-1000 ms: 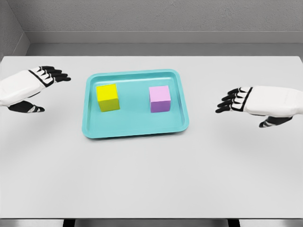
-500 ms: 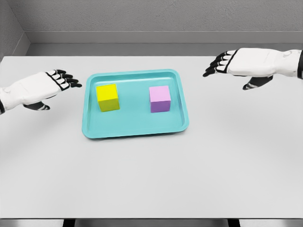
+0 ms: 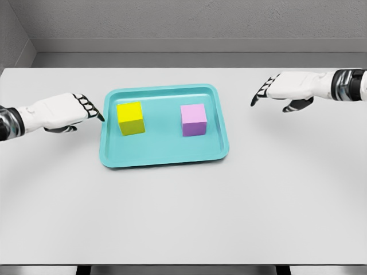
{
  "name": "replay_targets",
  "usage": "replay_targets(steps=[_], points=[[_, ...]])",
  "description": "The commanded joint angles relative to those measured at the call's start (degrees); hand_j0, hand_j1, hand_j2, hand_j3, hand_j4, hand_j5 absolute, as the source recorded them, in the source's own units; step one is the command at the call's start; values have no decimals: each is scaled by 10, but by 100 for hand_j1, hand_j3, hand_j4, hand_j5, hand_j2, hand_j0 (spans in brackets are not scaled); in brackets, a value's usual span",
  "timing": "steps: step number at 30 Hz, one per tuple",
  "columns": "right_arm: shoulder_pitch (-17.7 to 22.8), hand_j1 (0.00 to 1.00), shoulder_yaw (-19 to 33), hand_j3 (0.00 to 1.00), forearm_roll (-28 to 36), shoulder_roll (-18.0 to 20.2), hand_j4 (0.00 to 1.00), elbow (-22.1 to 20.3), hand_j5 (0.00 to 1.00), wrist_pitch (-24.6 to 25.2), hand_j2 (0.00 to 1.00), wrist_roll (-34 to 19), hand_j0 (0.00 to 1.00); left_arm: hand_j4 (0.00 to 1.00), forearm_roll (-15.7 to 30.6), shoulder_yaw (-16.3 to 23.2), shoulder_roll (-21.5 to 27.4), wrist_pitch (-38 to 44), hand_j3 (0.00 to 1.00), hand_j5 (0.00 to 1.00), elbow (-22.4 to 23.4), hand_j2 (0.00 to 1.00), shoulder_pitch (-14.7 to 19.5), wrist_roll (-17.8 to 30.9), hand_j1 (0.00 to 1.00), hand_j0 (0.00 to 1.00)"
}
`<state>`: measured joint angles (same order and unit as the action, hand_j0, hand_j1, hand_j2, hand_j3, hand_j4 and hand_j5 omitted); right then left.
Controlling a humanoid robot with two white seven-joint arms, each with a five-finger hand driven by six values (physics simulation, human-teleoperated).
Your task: Push two cubes
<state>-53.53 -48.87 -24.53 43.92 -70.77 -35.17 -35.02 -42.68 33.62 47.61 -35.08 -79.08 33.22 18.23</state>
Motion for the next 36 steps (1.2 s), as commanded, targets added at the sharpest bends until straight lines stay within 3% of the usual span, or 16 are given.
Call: replay_targets(steps=[1, 4, 16, 27, 36], points=[[2, 72, 7, 72, 1, -17, 72, 1, 72, 2, 72, 0, 72, 73, 2, 7, 0, 1, 73, 73, 7, 73, 0, 0, 73, 73], [4, 72, 31, 72, 3, -36, 72, -2, 72, 2, 72, 0, 72, 74, 2, 7, -1, 1, 74, 74, 9, 74, 3, 0, 74, 74], [26, 69, 31, 69, -2, -63, 69, 9, 69, 2, 69, 0, 69, 74, 1, 28, -38, 1, 74, 74, 39, 74, 33, 9, 74, 74], [26, 69, 27, 69, -17, -117, 69, 59, 69, 2, 69, 0, 69, 74, 2, 28, -47, 1, 74, 74, 53, 74, 41, 9, 74, 74], [24, 68, 24, 68, -30, -140, 68, 60, 68, 2, 68, 0, 68, 74, 2, 28, -59, 1, 74, 74, 58, 74, 43, 15, 74, 74]])
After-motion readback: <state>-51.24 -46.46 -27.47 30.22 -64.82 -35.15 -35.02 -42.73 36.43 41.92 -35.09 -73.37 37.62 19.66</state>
